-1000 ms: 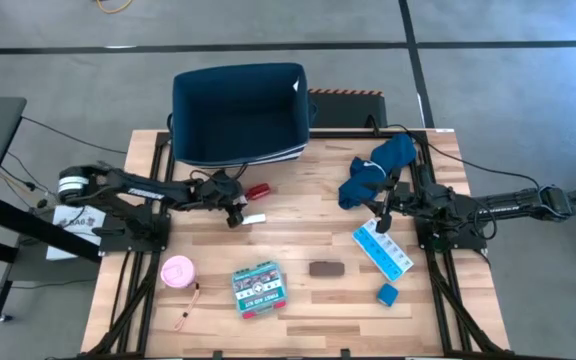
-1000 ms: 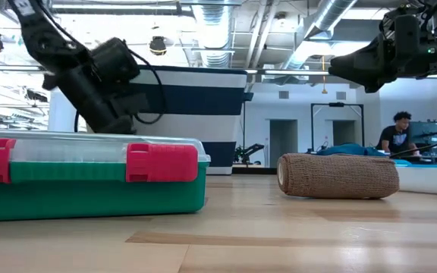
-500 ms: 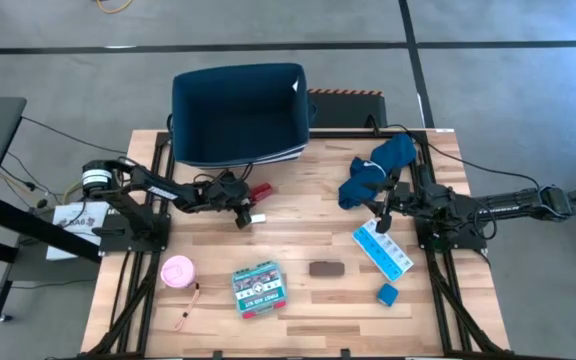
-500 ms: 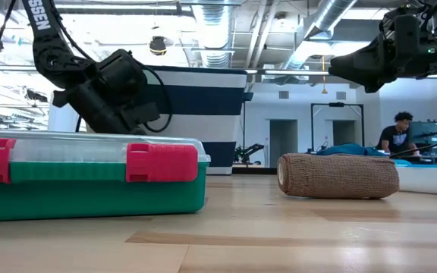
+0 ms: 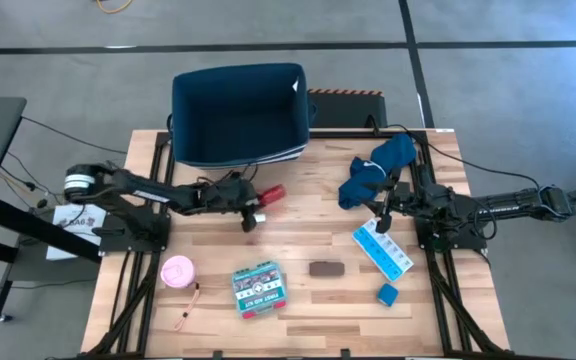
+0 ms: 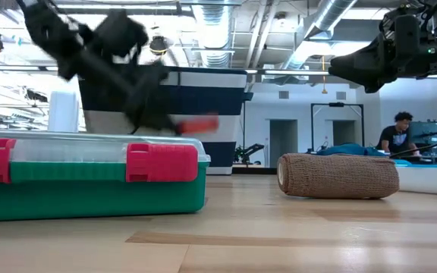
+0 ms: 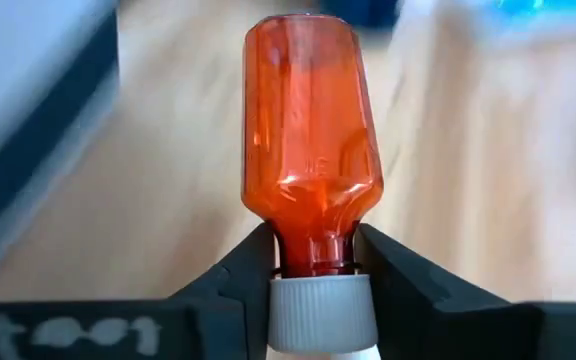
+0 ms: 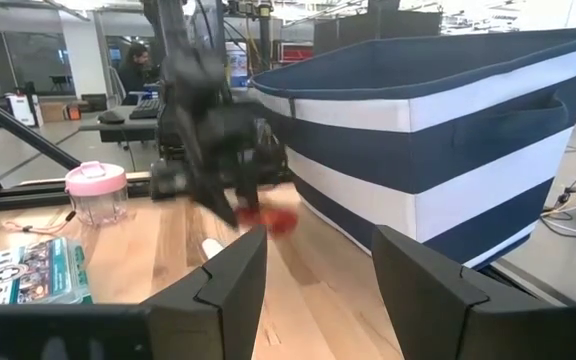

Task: Pick & place medical supplies in basket/bin
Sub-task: Put the red pill bottle into blue bin

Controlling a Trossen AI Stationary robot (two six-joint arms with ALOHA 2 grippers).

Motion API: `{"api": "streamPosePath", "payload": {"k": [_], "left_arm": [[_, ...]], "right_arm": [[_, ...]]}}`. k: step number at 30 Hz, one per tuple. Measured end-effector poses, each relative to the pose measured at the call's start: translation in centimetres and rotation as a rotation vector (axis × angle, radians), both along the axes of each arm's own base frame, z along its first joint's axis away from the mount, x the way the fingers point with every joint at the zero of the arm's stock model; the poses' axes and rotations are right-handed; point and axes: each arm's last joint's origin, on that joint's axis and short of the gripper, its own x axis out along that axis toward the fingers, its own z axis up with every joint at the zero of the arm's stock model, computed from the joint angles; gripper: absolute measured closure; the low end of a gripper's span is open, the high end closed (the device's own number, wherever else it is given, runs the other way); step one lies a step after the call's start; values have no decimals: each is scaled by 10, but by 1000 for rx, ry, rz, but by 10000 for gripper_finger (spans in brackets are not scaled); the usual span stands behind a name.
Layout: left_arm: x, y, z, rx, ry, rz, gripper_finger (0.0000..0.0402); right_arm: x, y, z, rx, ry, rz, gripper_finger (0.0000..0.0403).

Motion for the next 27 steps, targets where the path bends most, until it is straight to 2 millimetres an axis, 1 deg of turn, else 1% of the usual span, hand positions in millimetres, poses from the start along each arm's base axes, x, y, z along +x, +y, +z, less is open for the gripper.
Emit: {"api": "streamPosePath", "payload": {"k": [2, 5, 7, 8, 11, 13, 15, 17, 18, 20, 21, 24, 27], "left_arm": [[6, -11, 26, 51, -69, -45, 294], [12, -28, 76, 179, -165, -89, 293], [13, -34, 110, 297, -164, -52, 293], [13, -35, 126, 362, -155, -3, 293], [10, -27, 177, 523, -120, 222, 293], [9, -12, 206, 567, -85, 402, 293], [7, 9, 224, 588, -13, 507, 293], [9, 36, 230, 553, 50, 545, 293], [8, 50, 229, 509, 78, 546, 293], [9, 80, 218, 410, 142, 532, 293], [10, 96, 209, 363, 173, 526, 293], [14, 136, 173, 246, 311, 522, 293], [18, 165, 139, 168, 423, 530, 292]], "right_arm": [[0, 0, 0, 0, 0, 0, 228], [0, 0, 0, 0, 0, 0, 228], [0, 0, 0, 0, 0, 0, 228], [0, 0, 0, 0, 0, 0, 228], [0, 0, 0, 0, 0, 0, 228], [0, 0, 0, 0, -1, 0, 228], [0, 0, 0, 2, -2, 0, 228], [0, 0, 0, 18, -7, 0, 228], [0, 0, 0, 31, -10, 0, 228], [0, 0, 0, 52, -16, -2, 228], [0, 0, 0, 59, -17, -2, 228], [0, 0, 0, 75, -19, -1, 228], [0, 0, 0, 75, -16, -2, 228]]}}
